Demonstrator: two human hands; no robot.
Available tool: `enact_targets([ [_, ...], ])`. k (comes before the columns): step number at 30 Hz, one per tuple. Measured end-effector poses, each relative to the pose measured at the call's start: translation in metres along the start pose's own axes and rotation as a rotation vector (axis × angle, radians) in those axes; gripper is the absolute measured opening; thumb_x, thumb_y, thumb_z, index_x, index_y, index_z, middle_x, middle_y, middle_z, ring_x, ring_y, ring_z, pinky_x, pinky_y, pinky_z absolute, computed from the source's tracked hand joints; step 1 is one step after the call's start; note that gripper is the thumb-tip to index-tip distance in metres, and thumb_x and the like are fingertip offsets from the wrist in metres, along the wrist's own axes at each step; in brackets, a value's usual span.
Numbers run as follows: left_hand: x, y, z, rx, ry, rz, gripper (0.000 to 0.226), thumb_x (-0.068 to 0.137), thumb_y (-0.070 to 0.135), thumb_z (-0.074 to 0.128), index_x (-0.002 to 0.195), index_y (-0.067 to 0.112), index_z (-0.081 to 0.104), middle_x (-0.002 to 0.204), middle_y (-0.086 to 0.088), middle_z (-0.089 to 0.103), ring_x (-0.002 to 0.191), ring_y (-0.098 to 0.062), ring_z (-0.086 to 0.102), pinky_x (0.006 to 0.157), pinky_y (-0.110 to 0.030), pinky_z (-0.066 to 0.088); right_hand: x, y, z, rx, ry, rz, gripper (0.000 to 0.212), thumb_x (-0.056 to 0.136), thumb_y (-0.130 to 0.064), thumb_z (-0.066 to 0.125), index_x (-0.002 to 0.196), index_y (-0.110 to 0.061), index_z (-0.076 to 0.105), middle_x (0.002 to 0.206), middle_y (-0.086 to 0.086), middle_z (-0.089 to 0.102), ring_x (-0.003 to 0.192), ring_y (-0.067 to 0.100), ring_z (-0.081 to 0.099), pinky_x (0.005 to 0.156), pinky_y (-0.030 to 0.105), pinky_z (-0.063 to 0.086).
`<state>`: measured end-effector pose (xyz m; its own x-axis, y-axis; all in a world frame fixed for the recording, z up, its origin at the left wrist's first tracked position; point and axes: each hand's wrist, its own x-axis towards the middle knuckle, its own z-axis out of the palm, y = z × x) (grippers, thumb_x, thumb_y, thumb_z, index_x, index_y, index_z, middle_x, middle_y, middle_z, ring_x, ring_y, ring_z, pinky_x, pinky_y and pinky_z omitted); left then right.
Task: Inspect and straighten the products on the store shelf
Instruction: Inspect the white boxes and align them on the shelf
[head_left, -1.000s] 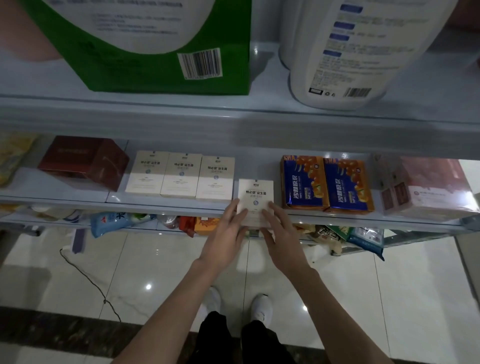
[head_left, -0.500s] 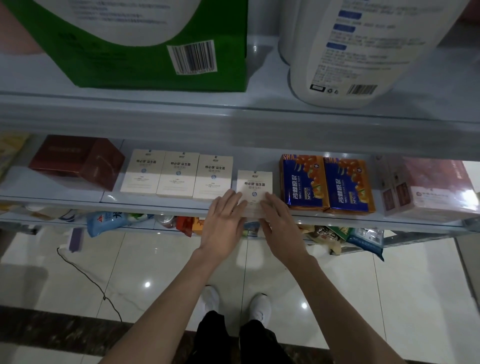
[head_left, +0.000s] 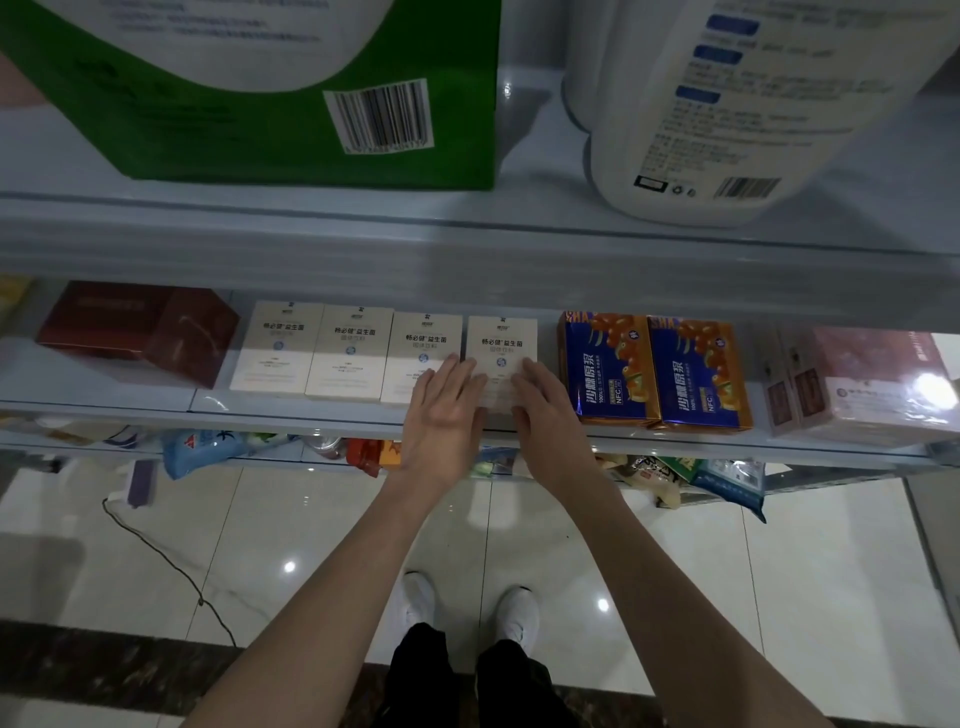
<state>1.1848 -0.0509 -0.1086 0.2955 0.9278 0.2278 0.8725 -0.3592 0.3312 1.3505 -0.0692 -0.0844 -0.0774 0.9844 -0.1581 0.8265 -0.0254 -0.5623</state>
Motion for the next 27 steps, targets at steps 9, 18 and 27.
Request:
enact_targets([
  [9, 0.003, -0.005, -0.002, -0.01, 0.023, -0.023, 0.047, 0.076, 0.003, 0.082, 0.121, 0.006, 0.069, 0.136, -0.015, 0.064, 0.133, -0.037, 0.055, 0.11, -0.056, 0.042, 0.007, -0.002, 0.004, 0.005, 0.001, 0.003, 0.049, 0.107, -0.011, 0.049, 0.155, -0.009, 0.04, 0.17, 0.007, 0.019, 0.158, 0.025, 0.016, 0.126, 0.048, 0.028],
  [18, 0.002, -0.002, -0.012, -0.083, 0.071, 0.009, 0.032, 0.086, 0.009, 0.068, 0.117, 0.003, 0.066, 0.129, -0.023, 0.064, 0.127, -0.043, 0.058, 0.106, -0.057, 0.046, 0.0, -0.011, -0.006, 0.053, 0.101, -0.044, 0.04, 0.104, -0.016, 0.057, 0.144, -0.01, 0.053, 0.159, 0.01, 0.037, 0.147, 0.029, 0.037, 0.116, 0.044, 0.043],
  [27, -0.012, 0.021, -0.086, -0.442, 0.002, -0.214, 0.026, 0.101, 0.024, 0.058, 0.126, 0.02, 0.062, 0.121, 0.011, 0.058, 0.114, -0.009, 0.056, 0.105, -0.033, 0.048, -0.049, -0.056, -0.045, 0.282, 0.306, 0.015, 0.026, 0.103, -0.021, 0.06, 0.127, -0.014, 0.066, 0.125, 0.0, 0.062, 0.108, 0.011, 0.061, 0.098, 0.03, 0.052],
])
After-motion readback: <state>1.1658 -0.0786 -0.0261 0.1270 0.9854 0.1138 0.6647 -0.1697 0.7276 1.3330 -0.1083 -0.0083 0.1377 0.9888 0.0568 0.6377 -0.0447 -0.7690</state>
